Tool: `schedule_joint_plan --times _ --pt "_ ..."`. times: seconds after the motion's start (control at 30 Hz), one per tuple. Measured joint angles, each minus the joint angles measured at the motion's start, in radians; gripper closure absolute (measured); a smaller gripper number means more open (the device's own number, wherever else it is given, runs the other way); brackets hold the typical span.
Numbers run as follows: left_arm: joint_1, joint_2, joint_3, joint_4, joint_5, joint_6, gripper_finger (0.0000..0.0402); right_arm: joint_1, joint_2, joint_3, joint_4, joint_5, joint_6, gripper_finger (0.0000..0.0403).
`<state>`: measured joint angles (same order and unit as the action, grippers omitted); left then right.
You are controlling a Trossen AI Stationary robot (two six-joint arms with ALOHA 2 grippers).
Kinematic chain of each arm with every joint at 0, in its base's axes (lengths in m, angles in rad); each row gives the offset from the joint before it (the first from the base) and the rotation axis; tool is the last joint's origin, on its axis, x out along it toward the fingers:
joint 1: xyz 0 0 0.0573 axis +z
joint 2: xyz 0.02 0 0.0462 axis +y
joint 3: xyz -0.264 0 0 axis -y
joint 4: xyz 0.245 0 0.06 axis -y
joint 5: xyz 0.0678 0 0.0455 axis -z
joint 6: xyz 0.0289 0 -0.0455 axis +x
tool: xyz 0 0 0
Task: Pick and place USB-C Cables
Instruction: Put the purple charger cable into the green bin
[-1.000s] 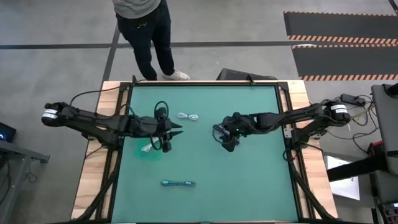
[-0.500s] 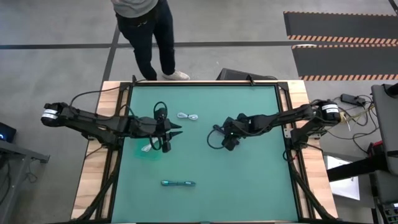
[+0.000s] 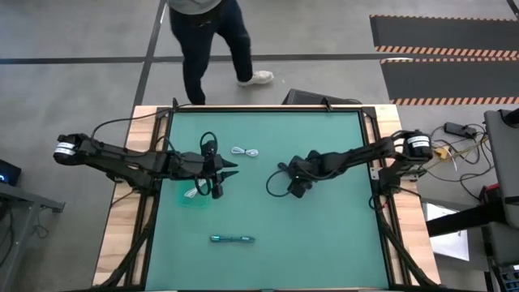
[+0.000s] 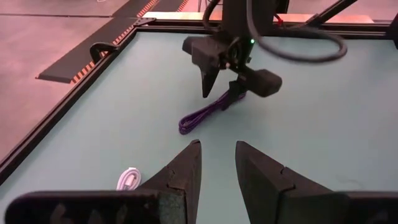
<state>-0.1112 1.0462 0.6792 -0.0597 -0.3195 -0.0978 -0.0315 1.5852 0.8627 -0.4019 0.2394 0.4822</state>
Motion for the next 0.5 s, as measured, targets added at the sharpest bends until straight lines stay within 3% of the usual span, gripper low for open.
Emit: schedule_joint_plan --times 0.33,0.5 --pt "0.0 0.0 0.0 0.0 0.0 0.0 0.0319 0.001 0.05 0.002 0.017 0.005 -0.011 0.018" --pt "0.0 0.0 0.0 0.009 0.0 0.0 0.0319 0.001 0.043 0.002 0.021 -0.002 -0.011 0.0211"
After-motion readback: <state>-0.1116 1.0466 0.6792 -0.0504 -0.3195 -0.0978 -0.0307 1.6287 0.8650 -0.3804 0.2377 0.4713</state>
